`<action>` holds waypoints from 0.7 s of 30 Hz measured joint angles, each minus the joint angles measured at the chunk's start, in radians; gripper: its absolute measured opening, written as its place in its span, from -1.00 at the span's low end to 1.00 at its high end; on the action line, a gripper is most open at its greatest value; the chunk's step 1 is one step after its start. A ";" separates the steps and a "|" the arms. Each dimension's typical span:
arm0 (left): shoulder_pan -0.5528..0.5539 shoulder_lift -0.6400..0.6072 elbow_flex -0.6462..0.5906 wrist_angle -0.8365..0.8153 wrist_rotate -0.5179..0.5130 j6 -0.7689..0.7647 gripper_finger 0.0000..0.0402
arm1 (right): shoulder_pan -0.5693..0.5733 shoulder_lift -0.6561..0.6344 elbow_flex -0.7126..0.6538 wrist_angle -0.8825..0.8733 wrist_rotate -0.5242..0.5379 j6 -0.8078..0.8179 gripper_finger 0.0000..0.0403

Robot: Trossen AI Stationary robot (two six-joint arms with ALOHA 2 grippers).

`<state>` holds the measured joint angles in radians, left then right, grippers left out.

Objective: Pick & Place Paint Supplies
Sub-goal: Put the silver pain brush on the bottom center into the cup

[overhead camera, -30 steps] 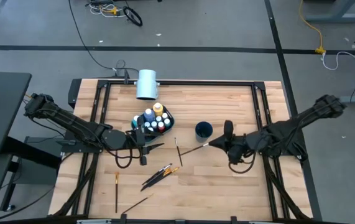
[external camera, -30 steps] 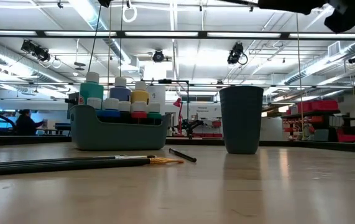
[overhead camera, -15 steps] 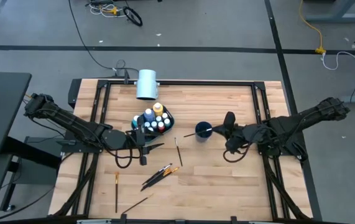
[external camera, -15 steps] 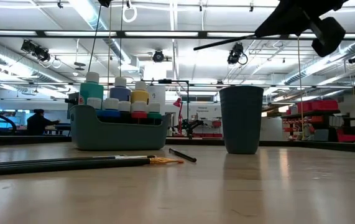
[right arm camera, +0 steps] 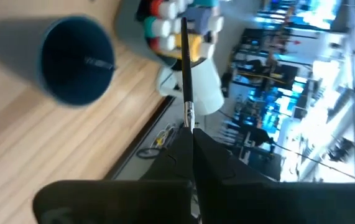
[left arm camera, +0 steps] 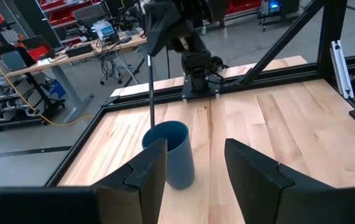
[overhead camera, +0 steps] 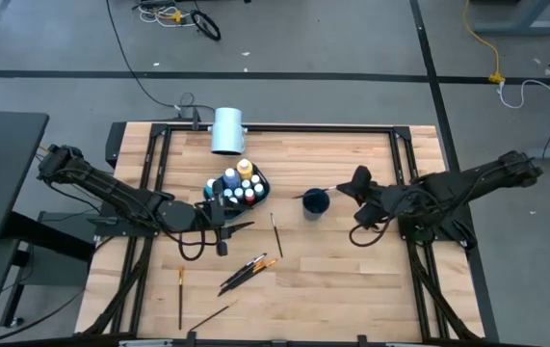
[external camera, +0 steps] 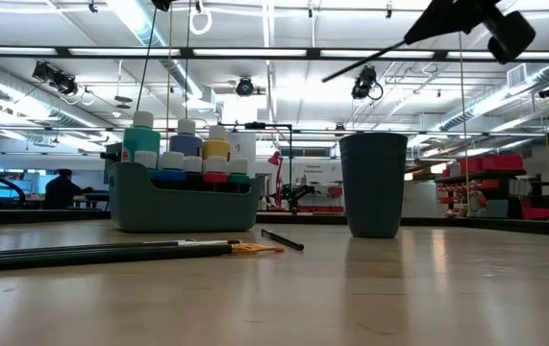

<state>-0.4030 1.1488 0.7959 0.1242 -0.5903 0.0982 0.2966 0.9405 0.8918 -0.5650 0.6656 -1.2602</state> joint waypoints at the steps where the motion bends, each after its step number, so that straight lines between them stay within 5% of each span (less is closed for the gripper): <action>1: 0.000 0.000 0.000 0.000 0.000 0.000 -0.15 | -0.001 0.000 0.021 -0.048 -0.004 0.000 -1.00; 11: 0.000 0.000 0.000 -0.002 0.000 0.041 -0.15 | -0.004 0.000 0.138 -0.264 -0.057 0.003 -1.00; 16: 0.000 0.000 0.000 -0.001 0.000 0.041 -0.15 | -0.043 0.032 0.138 -0.390 -0.165 0.070 -1.00; 21: 0.000 0.000 0.000 0.001 0.000 0.041 -0.15 | -0.051 0.092 0.138 -0.353 -0.164 0.011 -1.00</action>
<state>-0.4026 1.1488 0.7959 0.1253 -0.5903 0.1394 0.2456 1.0326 1.0294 -0.9179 0.5020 -1.2491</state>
